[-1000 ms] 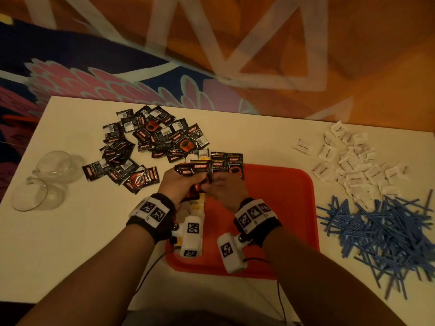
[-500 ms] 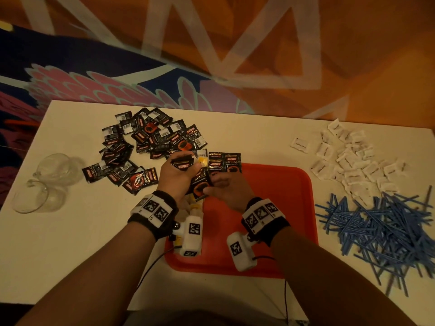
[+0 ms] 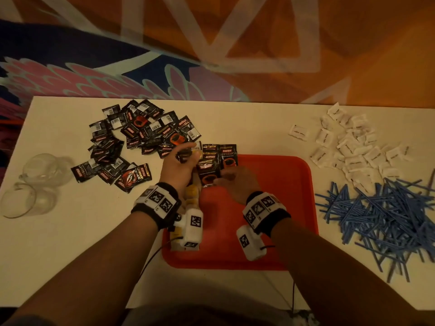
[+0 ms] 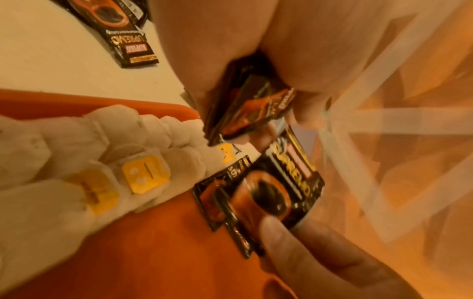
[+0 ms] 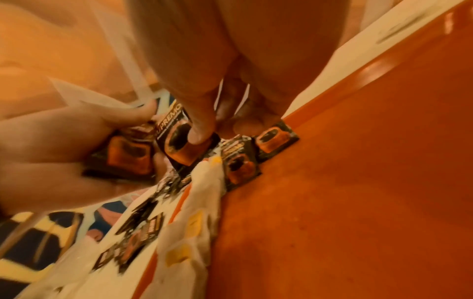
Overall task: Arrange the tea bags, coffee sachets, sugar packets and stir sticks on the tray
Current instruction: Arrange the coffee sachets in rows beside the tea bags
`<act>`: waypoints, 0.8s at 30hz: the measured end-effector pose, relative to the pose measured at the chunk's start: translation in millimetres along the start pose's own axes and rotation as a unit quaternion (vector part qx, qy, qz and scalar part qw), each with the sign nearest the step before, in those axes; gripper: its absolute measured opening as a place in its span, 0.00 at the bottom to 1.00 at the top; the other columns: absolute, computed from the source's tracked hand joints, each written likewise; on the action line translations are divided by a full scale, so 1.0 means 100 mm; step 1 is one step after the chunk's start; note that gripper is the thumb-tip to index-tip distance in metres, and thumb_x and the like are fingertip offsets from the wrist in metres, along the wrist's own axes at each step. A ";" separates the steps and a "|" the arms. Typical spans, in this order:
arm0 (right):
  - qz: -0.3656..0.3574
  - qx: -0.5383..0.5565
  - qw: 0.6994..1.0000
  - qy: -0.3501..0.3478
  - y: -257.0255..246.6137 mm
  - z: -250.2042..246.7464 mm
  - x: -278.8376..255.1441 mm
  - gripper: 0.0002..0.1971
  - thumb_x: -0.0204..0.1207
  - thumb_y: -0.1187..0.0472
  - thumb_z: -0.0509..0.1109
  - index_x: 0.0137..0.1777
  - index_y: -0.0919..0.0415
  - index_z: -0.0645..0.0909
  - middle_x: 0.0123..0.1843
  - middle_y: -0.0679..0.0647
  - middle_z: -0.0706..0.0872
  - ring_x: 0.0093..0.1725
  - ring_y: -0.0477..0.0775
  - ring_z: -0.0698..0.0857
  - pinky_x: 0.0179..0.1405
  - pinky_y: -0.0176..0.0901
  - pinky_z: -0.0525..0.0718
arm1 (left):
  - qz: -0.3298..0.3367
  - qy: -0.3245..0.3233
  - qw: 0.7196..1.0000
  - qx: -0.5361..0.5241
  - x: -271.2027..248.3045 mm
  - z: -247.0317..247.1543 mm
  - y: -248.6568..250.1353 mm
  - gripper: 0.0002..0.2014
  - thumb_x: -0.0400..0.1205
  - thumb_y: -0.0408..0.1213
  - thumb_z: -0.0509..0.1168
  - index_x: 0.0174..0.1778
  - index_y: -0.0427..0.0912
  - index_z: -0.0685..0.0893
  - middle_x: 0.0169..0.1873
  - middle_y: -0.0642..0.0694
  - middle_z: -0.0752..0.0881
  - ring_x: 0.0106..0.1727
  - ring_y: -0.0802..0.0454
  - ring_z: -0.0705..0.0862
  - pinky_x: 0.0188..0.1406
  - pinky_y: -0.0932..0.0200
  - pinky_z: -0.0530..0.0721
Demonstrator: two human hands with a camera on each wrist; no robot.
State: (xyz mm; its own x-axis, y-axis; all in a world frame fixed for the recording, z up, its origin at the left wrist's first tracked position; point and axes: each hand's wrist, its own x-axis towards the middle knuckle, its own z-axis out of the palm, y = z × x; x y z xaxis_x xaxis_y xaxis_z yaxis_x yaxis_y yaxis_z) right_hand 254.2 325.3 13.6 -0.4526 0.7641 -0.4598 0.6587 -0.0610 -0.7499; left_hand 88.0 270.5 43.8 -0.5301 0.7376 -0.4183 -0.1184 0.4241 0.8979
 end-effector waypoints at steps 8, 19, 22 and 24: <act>0.131 -0.050 0.987 0.076 0.43 -0.25 0.35 0.11 0.73 0.56 0.79 0.52 0.55 0.82 0.48 0.49 0.87 0.46 0.46 0.84 0.37 0.34 0.79 | 0.117 -0.172 0.840 0.501 0.09 -0.04 -0.16 0.24 0.84 0.34 0.64 0.75 0.59 0.79 0.71 0.49 0.74 0.70 0.46 0.76 0.71 0.44 0.77; 0.150 -0.043 0.984 0.082 0.41 -0.16 0.56 0.14 0.68 0.58 0.82 0.47 0.54 0.79 0.46 0.50 0.86 0.42 0.43 0.83 0.31 0.30 0.73 | 0.096 -0.212 0.745 0.625 0.13 0.11 -0.18 0.32 0.84 0.39 0.63 0.85 0.59 0.63 0.82 0.47 0.62 0.69 0.41 0.80 0.62 0.45 0.82; 0.153 -0.017 0.983 0.102 0.42 -0.14 0.55 0.14 0.69 0.57 0.81 0.50 0.54 0.79 0.46 0.49 0.86 0.42 0.44 0.83 0.28 0.28 0.70 | 0.086 -0.215 0.745 0.626 0.13 0.13 -0.17 0.33 0.84 0.38 0.63 0.85 0.59 0.62 0.82 0.49 0.62 0.72 0.41 0.78 0.70 0.41 0.76; 0.149 -0.005 0.981 0.123 0.41 -0.12 0.56 0.14 0.71 0.55 0.80 0.52 0.55 0.80 0.46 0.49 0.86 0.42 0.44 0.83 0.28 0.28 0.70 | 0.080 -0.215 0.747 0.624 0.14 0.14 -0.16 0.33 0.84 0.37 0.64 0.85 0.58 0.62 0.83 0.49 0.62 0.73 0.42 0.77 0.73 0.40 0.73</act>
State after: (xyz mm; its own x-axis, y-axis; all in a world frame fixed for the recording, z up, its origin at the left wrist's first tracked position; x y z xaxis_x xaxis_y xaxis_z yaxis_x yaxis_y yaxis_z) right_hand 263.0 373.2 -36.7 -0.0808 0.8447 -0.5292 0.7462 -0.3007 -0.5939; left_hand 94.1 280.9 22.0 -0.1039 0.8177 -0.5661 0.9349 0.2745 0.2249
